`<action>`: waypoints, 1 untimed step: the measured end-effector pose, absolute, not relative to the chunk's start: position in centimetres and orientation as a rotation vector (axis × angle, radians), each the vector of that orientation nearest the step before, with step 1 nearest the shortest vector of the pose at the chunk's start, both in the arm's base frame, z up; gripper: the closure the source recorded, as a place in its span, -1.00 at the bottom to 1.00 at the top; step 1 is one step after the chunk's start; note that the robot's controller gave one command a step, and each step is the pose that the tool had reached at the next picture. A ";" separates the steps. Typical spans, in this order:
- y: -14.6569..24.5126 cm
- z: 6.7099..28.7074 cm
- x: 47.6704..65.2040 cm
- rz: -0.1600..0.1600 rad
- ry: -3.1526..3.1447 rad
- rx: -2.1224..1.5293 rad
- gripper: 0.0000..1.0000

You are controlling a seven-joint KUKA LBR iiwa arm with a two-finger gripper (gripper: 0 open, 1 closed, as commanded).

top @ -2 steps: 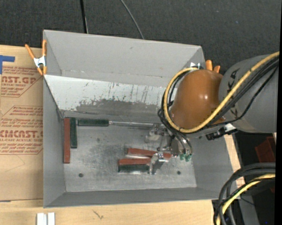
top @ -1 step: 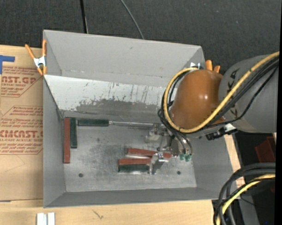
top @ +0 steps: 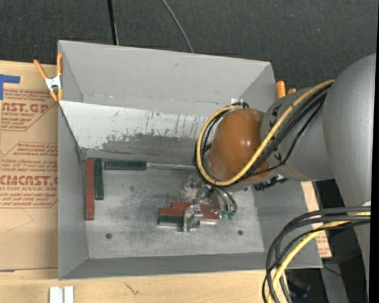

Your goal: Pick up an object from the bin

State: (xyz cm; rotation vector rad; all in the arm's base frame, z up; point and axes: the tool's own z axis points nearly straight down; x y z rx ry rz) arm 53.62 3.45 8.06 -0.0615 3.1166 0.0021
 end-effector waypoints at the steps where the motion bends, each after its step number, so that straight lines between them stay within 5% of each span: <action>1: 3.5 8.1 53.6 0.002 3.117 -0.061 1.00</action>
Offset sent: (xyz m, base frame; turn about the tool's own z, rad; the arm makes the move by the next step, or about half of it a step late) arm 0.0150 0.0027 0.1186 -0.0176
